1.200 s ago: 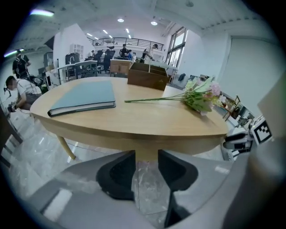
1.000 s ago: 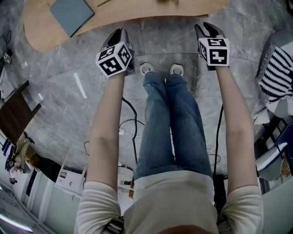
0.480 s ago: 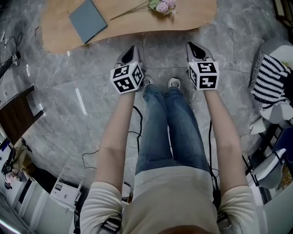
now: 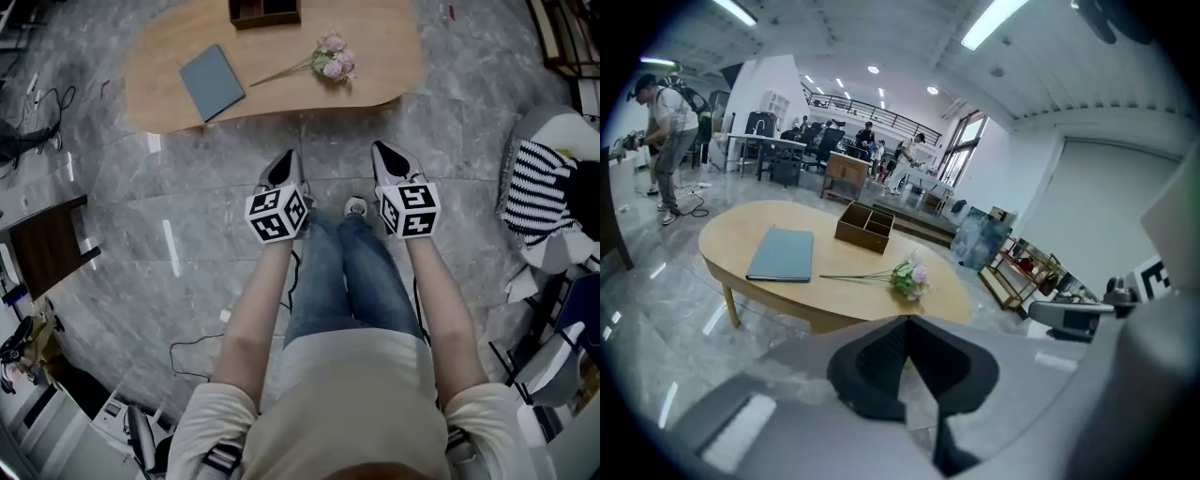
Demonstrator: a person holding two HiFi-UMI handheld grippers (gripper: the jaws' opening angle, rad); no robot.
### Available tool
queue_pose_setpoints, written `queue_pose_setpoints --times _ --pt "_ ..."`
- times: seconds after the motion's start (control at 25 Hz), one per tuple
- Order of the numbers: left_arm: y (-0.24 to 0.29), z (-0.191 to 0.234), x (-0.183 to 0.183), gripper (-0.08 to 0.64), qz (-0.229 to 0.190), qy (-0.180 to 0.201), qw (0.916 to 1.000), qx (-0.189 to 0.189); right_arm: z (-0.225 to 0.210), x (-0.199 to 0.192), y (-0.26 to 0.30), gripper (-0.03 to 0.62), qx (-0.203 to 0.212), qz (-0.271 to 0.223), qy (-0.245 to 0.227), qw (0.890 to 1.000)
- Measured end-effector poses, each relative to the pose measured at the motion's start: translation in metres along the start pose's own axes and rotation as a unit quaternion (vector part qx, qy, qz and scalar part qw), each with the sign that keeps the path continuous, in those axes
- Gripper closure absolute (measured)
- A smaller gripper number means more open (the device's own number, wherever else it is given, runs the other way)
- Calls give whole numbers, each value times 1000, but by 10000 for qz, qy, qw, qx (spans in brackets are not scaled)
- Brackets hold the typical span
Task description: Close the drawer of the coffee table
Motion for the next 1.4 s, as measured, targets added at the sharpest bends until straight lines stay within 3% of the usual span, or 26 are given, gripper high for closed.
queue_pose_setpoints --times 0.28,0.76,0.92,1.12,1.4 --pt "-43 -44 17 558 64 201 9994 -279 14 35 -44 592 42 -136 -47 9999" --pt "-104 -123 57 558 11 535 9966 -624 62 79 -107 592 559 -220 -327 9977" --pt "-116 -137 67 558 -78 468 9964 -707 64 94 -121 592 646 -310 -397 9966" --pt "-137 -149 80 559 -170 517 9958 -735 66 111 -140 592 703 -433 -90 9965" --pt "-147 -164 102 558 -464 562 9941 -801 73 133 -156 592 823 -595 -571 9932"
Point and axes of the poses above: the fingertips, and each gripper's own axes: y forward along the fingers, z to its left, x out of its top, the point moved 3 cm from there along -y, backward along the fingers, and after that the axes turned 3 degrees about z, right-handed, at the moved point
